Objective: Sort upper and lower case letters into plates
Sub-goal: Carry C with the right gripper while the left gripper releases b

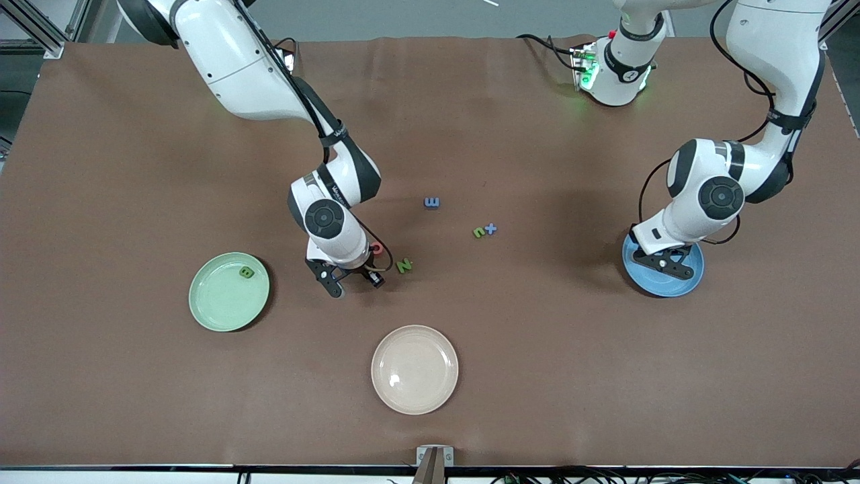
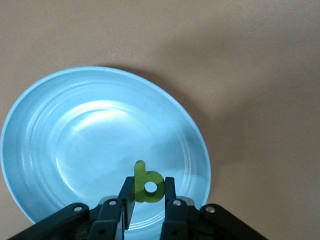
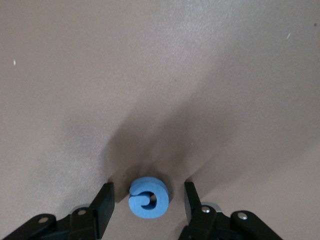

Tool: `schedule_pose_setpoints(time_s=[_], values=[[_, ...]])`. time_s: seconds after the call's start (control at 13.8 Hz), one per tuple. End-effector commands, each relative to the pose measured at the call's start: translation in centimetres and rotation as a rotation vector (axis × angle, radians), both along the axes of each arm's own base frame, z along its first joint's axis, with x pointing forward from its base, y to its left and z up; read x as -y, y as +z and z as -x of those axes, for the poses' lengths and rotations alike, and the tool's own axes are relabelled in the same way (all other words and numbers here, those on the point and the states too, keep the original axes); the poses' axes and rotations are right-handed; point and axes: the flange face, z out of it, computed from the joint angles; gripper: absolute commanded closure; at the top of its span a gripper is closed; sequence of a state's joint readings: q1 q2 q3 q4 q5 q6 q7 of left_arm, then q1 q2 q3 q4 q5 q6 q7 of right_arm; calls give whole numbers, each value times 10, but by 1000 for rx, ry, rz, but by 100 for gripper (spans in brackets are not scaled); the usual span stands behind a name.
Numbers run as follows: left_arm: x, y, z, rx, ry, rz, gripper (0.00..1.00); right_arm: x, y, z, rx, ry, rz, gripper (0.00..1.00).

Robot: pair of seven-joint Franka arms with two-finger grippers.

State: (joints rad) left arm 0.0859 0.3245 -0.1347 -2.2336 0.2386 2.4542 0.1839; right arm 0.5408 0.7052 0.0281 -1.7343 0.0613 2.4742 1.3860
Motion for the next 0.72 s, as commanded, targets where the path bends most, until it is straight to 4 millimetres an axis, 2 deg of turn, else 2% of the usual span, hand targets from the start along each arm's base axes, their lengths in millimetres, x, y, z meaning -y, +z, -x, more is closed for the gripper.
schedule_pose_setpoints(time_s=[0.0, 0.14, 0.36, 0.43, 0.58, 0.65], values=[[-3, -9, -5, 11, -22, 3, 86, -6, 0, 1, -4, -12, 7, 44], [-4, -17, -4, 6, -21, 8, 85, -6, 0, 2, -10, -10, 11, 60], [-4, -27, -1, -13, -19, 10, 82, -3, 3, -1, -10, -14, 11, 95], [-4, -30, -1, -18, -15, 11, 82, 6, 5, -4, -28, -20, 22, 99], [-8, -36, 1, -29, -7, 12, 80, 27, 14, -15, -51, -4, 42, 100], [-16, -37, 1, -31, 8, 13, 79, 42, 31, -23, -57, 34, 43, 100]])
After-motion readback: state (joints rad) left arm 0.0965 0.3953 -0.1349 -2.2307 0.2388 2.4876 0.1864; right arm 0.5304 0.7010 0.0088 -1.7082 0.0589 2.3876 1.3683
